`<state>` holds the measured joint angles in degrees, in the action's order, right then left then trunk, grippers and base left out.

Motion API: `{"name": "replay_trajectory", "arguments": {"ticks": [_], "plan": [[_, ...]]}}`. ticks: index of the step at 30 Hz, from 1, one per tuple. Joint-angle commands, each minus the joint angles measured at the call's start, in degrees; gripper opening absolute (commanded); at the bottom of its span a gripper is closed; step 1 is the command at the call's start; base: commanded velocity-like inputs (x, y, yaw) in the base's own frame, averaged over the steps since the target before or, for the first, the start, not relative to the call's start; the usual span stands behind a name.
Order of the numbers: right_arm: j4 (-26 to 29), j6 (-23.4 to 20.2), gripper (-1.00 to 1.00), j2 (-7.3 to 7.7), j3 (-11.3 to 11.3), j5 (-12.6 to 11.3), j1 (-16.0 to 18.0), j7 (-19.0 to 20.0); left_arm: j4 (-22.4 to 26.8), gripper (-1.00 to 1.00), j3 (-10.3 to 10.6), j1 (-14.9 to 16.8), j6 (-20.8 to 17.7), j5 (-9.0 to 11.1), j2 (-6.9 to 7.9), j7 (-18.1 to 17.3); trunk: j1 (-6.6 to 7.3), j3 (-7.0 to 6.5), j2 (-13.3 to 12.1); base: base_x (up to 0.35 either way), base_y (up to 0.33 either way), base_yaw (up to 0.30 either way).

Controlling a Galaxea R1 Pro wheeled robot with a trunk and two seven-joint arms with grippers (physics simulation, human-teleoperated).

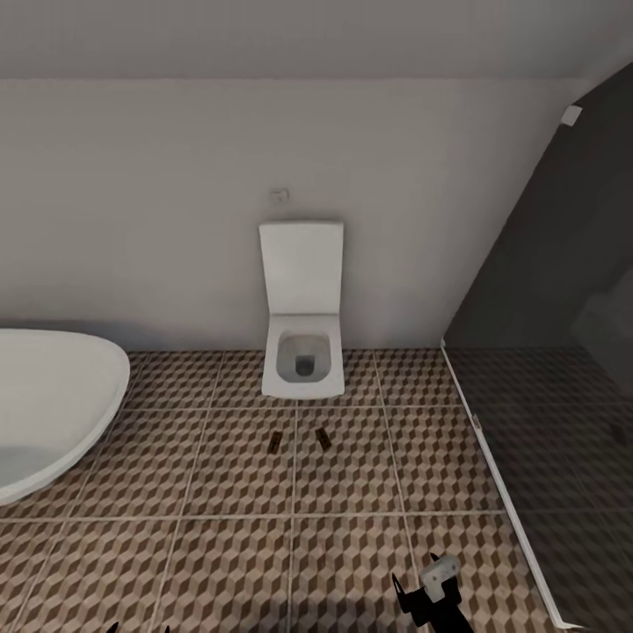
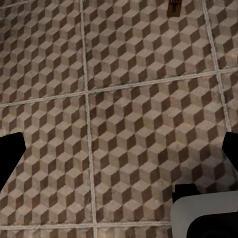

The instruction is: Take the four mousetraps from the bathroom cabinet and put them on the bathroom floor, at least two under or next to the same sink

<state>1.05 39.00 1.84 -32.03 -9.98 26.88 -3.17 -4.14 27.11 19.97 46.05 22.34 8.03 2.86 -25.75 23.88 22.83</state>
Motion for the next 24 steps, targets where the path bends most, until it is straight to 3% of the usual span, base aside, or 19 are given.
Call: {"name": "replay_trajectory", "arguments": {"ticks": [1,24], "plan": [[0.00,0.11,1.00,0.00,-0.51,-0.30,0.02,-0.26,-0.17,1.00,0.49,0.06,0.26,0.07,-0.03,0.30,-0.03,-0.02,0.09,0.000,0.000,0.000],[0.00,0.11,1.00,0.00,-0.54,-0.30,0.02,-0.26,-0.17,1.00,0.49,0.06,0.26,0.07,-0.03,0.30,-0.03,-2.16,0.09,0.000,0.000,0.000]]}}
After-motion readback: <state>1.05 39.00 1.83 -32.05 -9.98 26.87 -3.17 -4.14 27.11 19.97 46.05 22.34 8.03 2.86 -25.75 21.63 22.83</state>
